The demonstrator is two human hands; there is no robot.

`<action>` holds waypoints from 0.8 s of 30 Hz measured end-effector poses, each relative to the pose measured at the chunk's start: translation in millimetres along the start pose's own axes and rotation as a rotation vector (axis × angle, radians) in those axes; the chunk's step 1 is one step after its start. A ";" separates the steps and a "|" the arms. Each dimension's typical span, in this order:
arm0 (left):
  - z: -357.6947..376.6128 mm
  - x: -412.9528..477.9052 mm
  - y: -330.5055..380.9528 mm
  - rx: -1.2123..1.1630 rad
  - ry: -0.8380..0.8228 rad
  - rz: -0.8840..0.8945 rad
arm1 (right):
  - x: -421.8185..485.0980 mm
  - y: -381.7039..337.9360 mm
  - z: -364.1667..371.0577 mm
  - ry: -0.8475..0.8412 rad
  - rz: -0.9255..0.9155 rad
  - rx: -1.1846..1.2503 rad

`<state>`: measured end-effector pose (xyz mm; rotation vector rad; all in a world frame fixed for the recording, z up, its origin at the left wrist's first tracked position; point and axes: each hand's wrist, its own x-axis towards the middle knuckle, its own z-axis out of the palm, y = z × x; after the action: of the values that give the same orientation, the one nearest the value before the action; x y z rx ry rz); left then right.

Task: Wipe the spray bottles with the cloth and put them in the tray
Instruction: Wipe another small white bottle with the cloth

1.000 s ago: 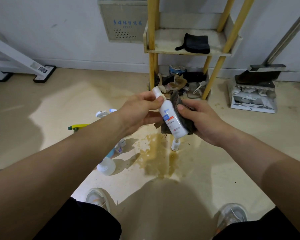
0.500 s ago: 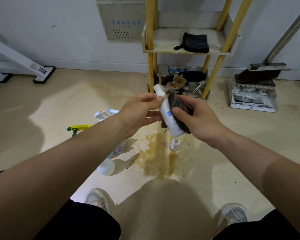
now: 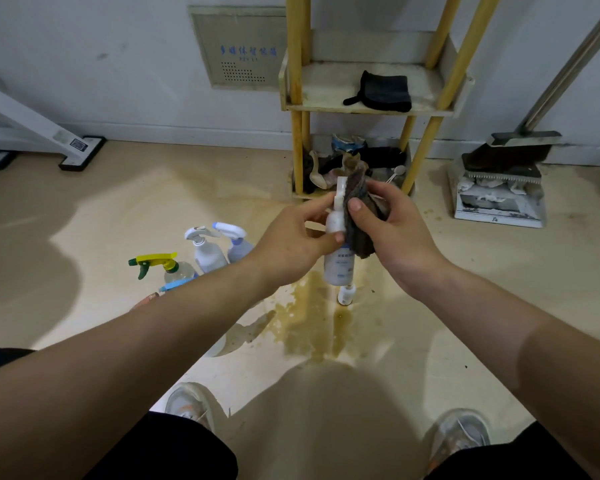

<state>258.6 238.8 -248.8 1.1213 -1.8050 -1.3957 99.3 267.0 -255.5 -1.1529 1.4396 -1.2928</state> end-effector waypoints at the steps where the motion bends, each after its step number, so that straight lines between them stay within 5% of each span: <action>1: 2.6 -1.1 0.4 0.034 0.016 0.012 | -0.5 -3.0 1.1 -0.009 -0.031 -0.042; 14: 9.4 -4.5 0.0 0.063 0.179 -0.089 | -3.0 4.0 2.8 -0.116 0.026 0.024; 24: 24.0 -11.5 0.7 -0.175 0.225 -0.252 | 3.7 -0.9 -7.2 -0.074 0.100 0.247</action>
<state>243.6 260.2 -254.2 1.3865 -1.3945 -1.4699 91.7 264.7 -253.9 -0.9437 1.2289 -1.3030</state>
